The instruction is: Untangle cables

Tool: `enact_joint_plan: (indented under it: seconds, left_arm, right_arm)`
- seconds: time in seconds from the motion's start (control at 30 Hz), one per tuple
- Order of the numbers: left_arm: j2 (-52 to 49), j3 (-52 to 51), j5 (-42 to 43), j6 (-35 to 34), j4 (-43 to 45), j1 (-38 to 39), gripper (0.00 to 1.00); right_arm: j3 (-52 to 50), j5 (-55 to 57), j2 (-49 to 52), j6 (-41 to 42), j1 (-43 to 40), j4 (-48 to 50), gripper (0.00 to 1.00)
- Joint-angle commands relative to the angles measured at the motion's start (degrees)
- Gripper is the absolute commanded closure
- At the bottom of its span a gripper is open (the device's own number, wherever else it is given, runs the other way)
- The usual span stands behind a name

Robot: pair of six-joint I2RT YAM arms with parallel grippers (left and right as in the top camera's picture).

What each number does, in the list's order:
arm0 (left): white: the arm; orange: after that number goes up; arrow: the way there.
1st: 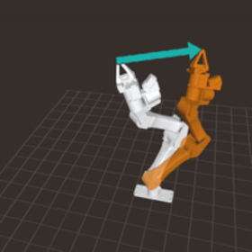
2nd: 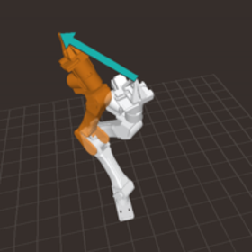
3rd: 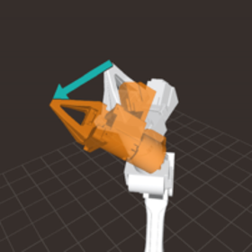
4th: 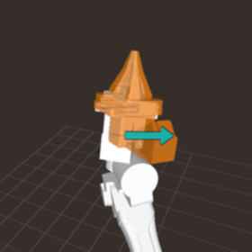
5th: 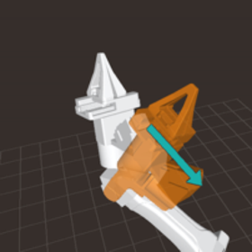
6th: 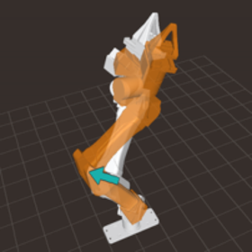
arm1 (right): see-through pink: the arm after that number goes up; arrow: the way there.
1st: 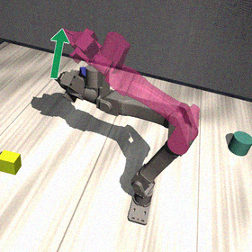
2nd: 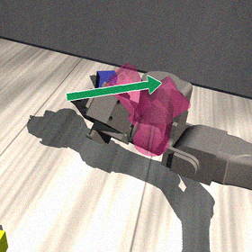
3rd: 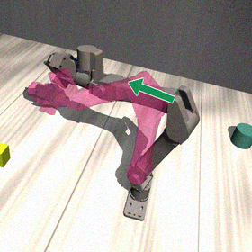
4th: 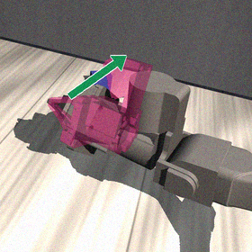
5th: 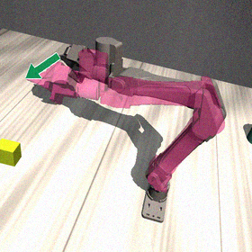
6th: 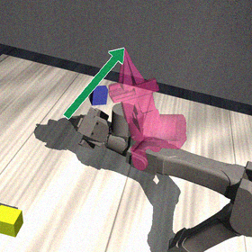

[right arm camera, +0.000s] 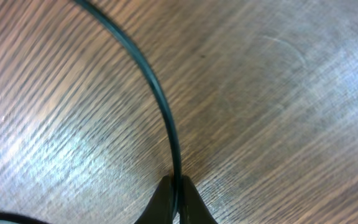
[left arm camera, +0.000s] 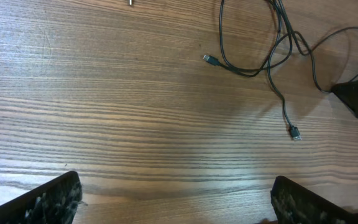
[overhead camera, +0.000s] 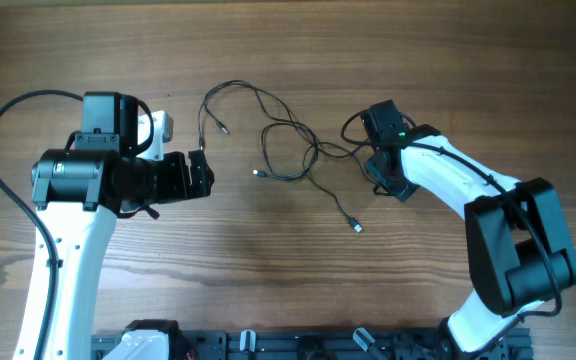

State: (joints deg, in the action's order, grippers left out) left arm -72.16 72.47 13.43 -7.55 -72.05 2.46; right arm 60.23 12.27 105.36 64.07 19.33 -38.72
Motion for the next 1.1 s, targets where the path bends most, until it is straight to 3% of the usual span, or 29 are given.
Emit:
enact_joint_plan:
  seconds: [0.0,0.07,0.3,0.57,0.73,0.8,0.93,1.07]
  left_arm:
    - [0.4,-0.3,0.7,1.1,0.0,-0.3,0.00]
    - [0.3,-0.3,0.7,1.1,0.0,-0.3,0.00]
    - [0.4,-0.3,0.7,1.2,-0.2,-0.3,0.00]
    - [0.3,-0.3,0.7,1.1,-0.2,-0.3,0.00]
    - [0.4,-0.3,0.7,1.1,-0.3,-0.3,0.00]
    - [0.4,-0.3,0.7,1.1,-0.5,-0.3,0.00]
    - [0.4,-0.3,0.7,1.1,-0.5,-0.3,0.00]
    - [0.4,-0.3,0.7,1.1,-0.4,-0.3,0.00]
  right_arm:
    - [4.5,-8.0,-0.9,-19.0,-0.1,-0.6,0.96]
    - [11.7,-14.3,-5.2,-32.3,-0.1,-3.2,0.96]
    - [34.3,-15.0,-22.4,-50.9,-0.1,-7.3,0.96]
    - [39.3,-15.0,-42.1,-53.7,-0.1,11.8,0.96]
    - [39.3,-12.9,-46.6,-54.9,-0.1,15.8,0.96]
    - [39.3,-7.8,-46.9,-58.2,-0.1,14.4,0.96]
    - [39.3,13.6,-46.2,-64.9,-0.1,10.1,0.96]
    - [39.3,32.8,-43.9,-75.6,-0.8,11.8,0.96]
